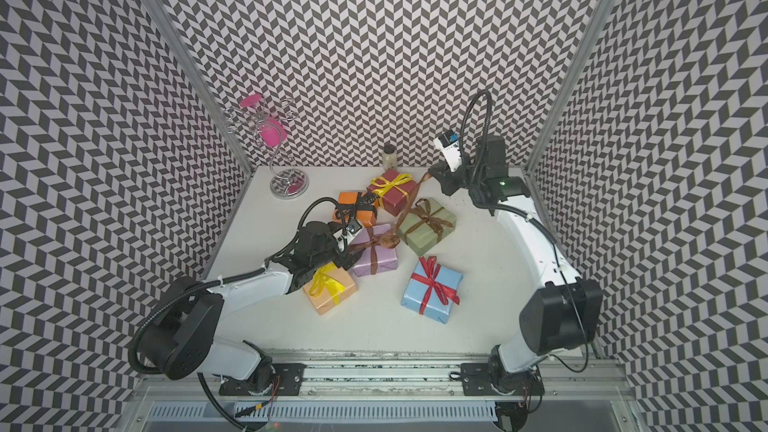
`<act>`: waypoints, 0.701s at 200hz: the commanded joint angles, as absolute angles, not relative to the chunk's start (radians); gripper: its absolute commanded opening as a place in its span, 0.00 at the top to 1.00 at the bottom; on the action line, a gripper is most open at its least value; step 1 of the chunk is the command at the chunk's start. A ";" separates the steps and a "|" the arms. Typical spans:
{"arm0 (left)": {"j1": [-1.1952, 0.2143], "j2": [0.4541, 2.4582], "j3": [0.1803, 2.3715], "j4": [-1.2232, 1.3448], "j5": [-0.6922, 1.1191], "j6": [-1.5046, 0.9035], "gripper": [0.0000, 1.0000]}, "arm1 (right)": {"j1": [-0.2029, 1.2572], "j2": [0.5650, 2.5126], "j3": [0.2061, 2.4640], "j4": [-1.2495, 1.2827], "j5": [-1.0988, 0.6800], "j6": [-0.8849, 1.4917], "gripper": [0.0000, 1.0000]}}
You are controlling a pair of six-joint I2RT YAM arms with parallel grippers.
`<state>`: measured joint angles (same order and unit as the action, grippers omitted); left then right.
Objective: Untie the ribbon bows on the gift boxes
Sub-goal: Untie the ribbon from the gift box.
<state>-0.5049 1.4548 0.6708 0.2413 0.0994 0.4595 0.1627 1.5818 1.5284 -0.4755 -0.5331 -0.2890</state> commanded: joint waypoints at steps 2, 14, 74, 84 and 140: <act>-0.477 1.413 0.710 0.164 0.169 0.482 0.06 | 0.199 1.595 1.514 -0.498 -0.312 -0.375 0.66; -0.460 1.397 0.714 0.152 0.194 0.485 0.06 | 0.236 1.589 1.493 -0.511 -0.251 -0.423 0.48; -0.391 1.366 0.746 0.094 0.301 0.477 0.06 | 0.374 1.548 1.446 -0.650 -0.524 -0.525 0.35; -0.390 1.371 0.746 0.095 0.302 0.474 0.06 | 0.412 1.549 1.409 -0.613 -0.505 -0.481 0.36; -0.382 1.385 0.740 0.100 0.311 0.469 0.06 | 0.511 1.640 1.303 -0.512 -0.518 -0.313 0.51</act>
